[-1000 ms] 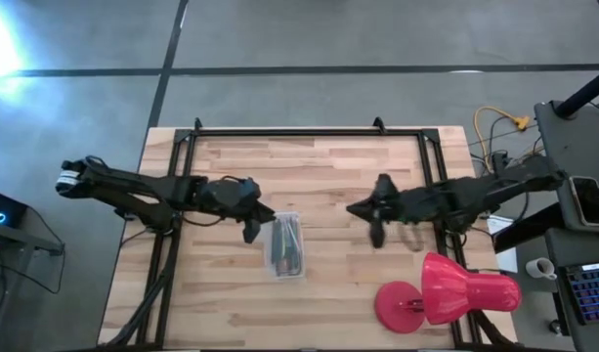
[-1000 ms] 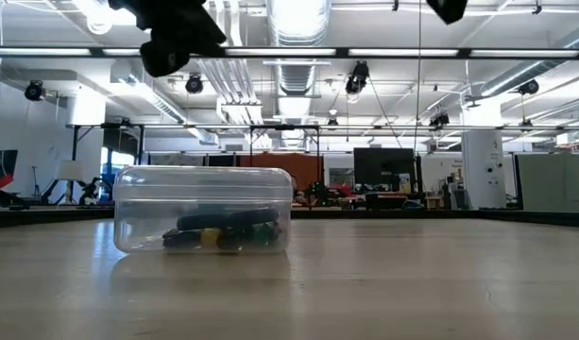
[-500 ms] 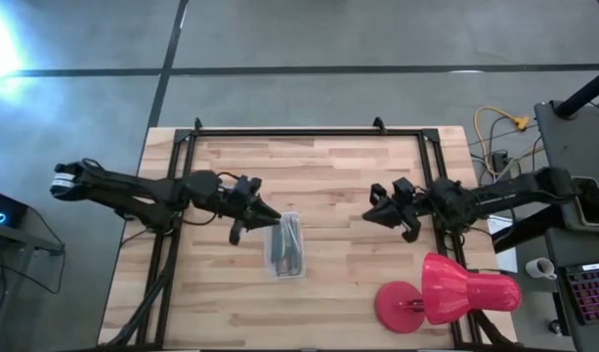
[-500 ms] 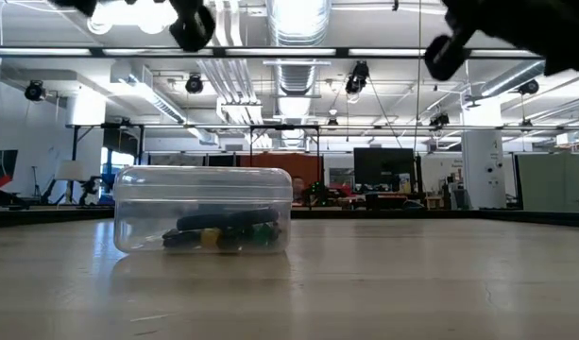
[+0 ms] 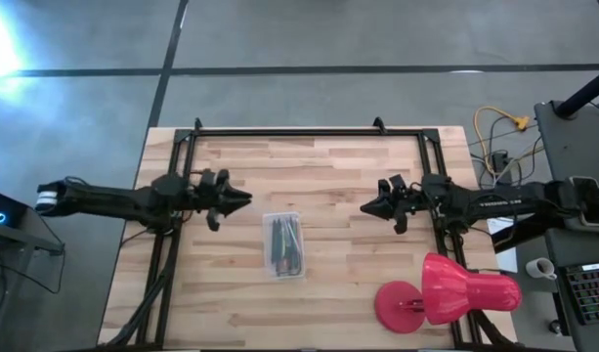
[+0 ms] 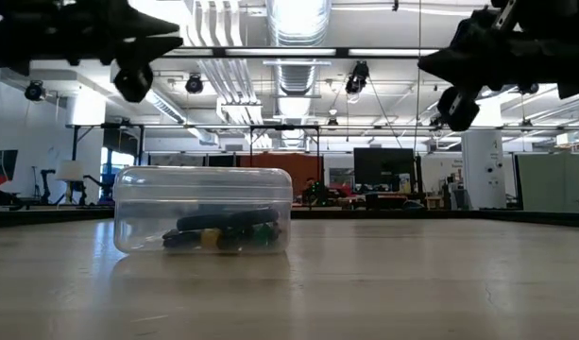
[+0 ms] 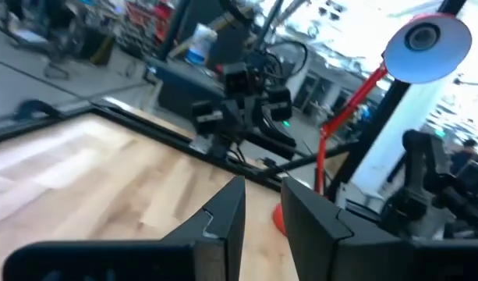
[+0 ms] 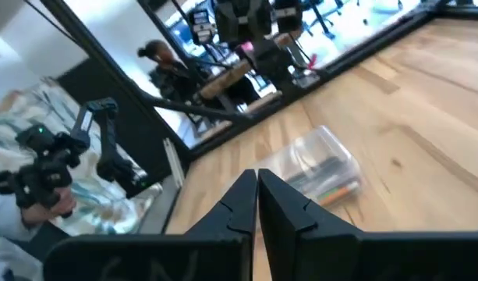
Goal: Pick & place school supplies into a supply box
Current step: Return to Home Position
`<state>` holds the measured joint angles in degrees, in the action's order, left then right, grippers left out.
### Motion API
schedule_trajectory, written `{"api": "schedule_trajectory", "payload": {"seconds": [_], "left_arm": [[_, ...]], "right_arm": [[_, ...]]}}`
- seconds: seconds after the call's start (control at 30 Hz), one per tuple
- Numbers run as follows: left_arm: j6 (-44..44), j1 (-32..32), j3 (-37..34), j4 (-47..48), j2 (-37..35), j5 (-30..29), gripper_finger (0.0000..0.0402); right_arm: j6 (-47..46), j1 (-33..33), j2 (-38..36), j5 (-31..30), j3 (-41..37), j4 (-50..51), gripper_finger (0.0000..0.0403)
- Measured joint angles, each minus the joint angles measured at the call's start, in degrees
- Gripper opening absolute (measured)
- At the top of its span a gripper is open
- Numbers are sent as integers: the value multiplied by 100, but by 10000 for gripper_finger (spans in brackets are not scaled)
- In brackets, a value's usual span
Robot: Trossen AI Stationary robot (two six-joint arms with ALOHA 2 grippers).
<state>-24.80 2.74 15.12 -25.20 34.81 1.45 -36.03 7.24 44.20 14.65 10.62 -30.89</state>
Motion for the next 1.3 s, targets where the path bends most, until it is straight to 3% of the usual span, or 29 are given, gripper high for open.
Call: {"api": "schedule_trajectory", "payload": {"seconds": [0.33, 0.5, 0.6, 0.8, 1.1, 1.3], "left_arm": [[25, -2, -1422, 143, -1944, -155, 69], [-74, -2, -1224, 1817, -2691, -153, 69], [-77, -2, -1271, 2326, -2879, -153, 69], [-79, -2, -1310, 2372, -2825, -151, 69], [-82, -19, -1452, 2402, -2931, -146, 69], [-83, -19, -1449, 2422, -3436, -157, 69]], "right_arm": [[417, 363, -560, -12, 93, 792, 8], [-55, 372, -607, -9, 100, 847, 8], [-70, 366, -620, -8, 195, 833, 8], [-77, 364, -638, -11, 352, 831, 8], [-82, 136, -1974, -69, 140, 835, 8], [-83, 125, -2747, -71, -72, 829, 8]]}}
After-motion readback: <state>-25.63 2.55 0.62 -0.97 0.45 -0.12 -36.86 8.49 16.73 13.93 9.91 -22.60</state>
